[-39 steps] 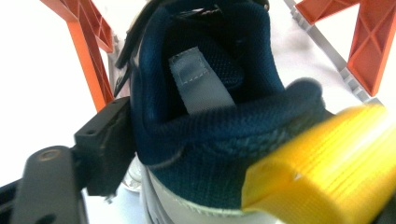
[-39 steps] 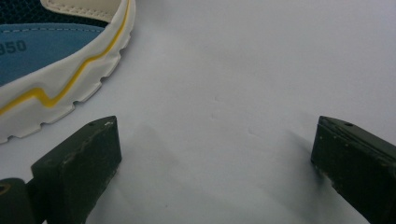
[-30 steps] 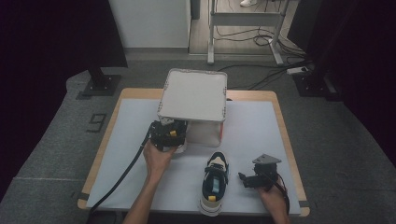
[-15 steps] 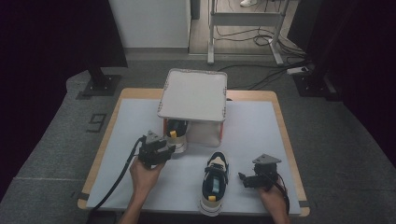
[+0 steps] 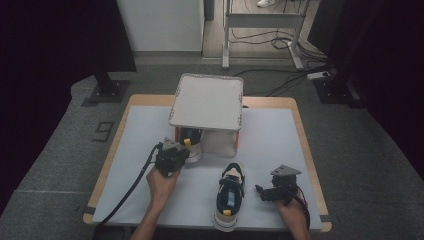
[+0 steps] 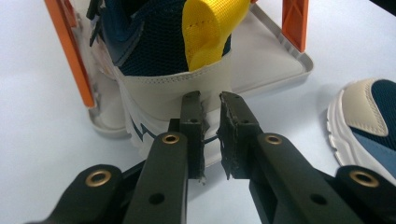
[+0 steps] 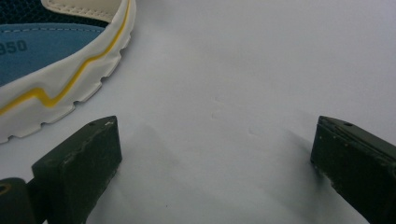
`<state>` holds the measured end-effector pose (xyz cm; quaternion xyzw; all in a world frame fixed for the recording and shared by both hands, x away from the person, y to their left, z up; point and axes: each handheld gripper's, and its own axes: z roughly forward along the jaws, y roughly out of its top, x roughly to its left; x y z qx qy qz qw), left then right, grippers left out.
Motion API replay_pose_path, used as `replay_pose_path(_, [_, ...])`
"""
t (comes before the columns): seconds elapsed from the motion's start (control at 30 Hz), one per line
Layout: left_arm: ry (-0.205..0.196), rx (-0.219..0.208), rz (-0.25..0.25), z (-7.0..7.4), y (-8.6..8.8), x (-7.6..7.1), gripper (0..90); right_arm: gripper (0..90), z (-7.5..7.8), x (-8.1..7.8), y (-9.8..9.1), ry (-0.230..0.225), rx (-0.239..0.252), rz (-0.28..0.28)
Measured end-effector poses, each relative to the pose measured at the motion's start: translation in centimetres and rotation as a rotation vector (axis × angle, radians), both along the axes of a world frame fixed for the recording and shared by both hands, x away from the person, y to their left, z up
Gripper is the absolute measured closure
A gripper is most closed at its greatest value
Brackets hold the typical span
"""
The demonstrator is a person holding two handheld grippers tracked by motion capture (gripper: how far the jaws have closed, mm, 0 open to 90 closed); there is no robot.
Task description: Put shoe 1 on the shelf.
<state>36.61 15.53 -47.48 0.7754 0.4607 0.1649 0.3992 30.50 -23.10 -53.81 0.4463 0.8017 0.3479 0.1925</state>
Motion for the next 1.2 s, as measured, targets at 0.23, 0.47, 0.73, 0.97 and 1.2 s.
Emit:
replay_pose_path(0.23, [-0.004,0.016,0.027,-0.4,-0.7,2.3,79.4,1.0,0.0,0.0,0.0,0.000,0.000,0.000])
replay_pose_path(0.47, [-0.019,0.031,0.049,-1.3,-1.3,3.8,78.5,1.0,0.0,0.0,0.0,0.000,0.000,0.000])
replay_pose_path(0.73, [-0.030,0.030,0.052,-1.4,-1.5,4.5,78.6,1.0,0.0,0.0,0.0,0.000,0.000,0.000])
replay_pose_path(0.97, [-0.028,0.102,0.049,-1.4,-1.4,4.0,55.2,1.1,0.0,0.0,0.0,0.000,0.000,0.000])
replay_pose_path(1.2, [0.007,0.134,0.001,-0.4,-0.6,2.3,16.5,1.1,0.0,0.0,0.0,0.000,0.000,0.000])
